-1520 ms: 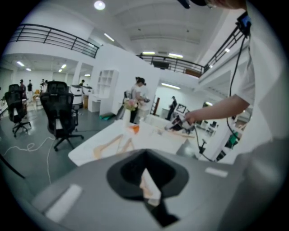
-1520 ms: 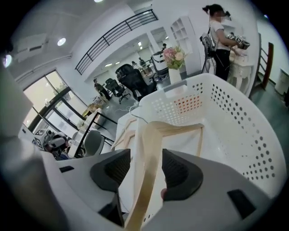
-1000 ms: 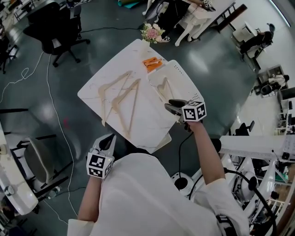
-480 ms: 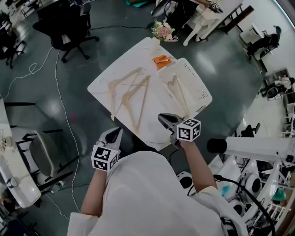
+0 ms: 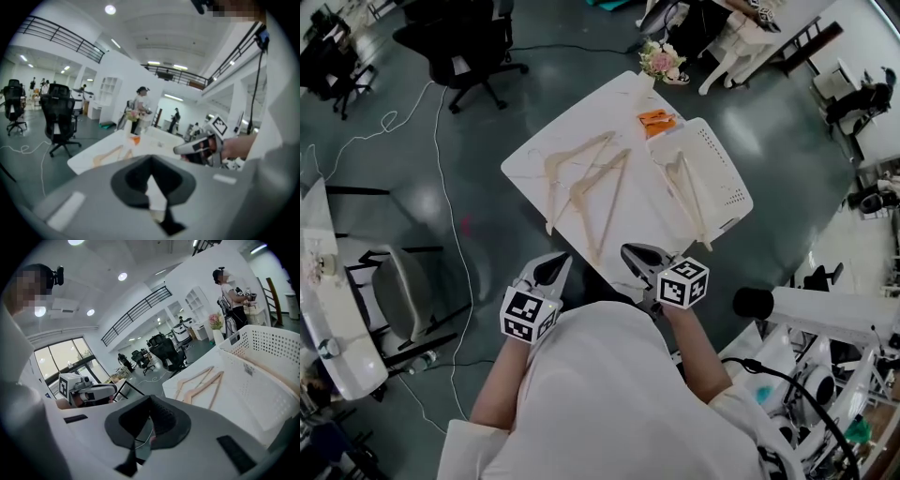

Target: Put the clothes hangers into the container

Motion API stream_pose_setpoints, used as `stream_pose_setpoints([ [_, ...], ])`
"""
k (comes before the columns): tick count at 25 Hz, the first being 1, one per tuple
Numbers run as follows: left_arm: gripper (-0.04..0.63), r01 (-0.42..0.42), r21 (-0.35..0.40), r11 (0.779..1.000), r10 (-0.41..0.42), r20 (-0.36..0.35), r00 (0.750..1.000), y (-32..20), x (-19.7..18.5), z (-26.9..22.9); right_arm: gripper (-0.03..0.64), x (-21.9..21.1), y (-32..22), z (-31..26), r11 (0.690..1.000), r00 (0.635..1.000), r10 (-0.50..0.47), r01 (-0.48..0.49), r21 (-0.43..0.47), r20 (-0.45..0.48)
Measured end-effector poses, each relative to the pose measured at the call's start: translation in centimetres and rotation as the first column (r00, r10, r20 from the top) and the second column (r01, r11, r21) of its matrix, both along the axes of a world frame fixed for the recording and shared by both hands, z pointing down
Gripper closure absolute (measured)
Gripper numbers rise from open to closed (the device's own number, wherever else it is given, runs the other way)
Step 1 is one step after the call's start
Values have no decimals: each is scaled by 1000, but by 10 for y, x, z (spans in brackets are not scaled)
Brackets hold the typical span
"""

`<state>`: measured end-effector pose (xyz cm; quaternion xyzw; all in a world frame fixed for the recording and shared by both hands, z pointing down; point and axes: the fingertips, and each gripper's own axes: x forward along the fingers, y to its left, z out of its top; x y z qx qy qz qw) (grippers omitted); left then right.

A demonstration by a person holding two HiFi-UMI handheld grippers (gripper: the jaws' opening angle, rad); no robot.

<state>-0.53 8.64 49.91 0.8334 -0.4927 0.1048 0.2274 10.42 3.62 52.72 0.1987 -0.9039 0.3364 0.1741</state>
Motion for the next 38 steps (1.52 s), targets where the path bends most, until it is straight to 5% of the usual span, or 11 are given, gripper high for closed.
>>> stream_pose_setpoints([
  [8, 597, 16, 0, 1000, -16, -31, 999, 0, 11, -1, 614, -8, 8, -1, 999, 999, -29, 30, -33, 45],
  [25, 595, 96, -70, 993, -92, 68, 993, -18, 37, 25, 614, 19, -35, 14, 998, 995, -70, 69, 13, 72],
  [33, 595, 113, -110, 987, -99, 127, 987, -18, 22, 37, 612, 11, -39, 37, 995, 994, -98, 98, -18, 39],
  [38, 597, 108, -116, 987, -94, 122, 988, -31, -2, 45, 612, -4, -51, 51, 999, 999, -33, 33, -8, 11],
])
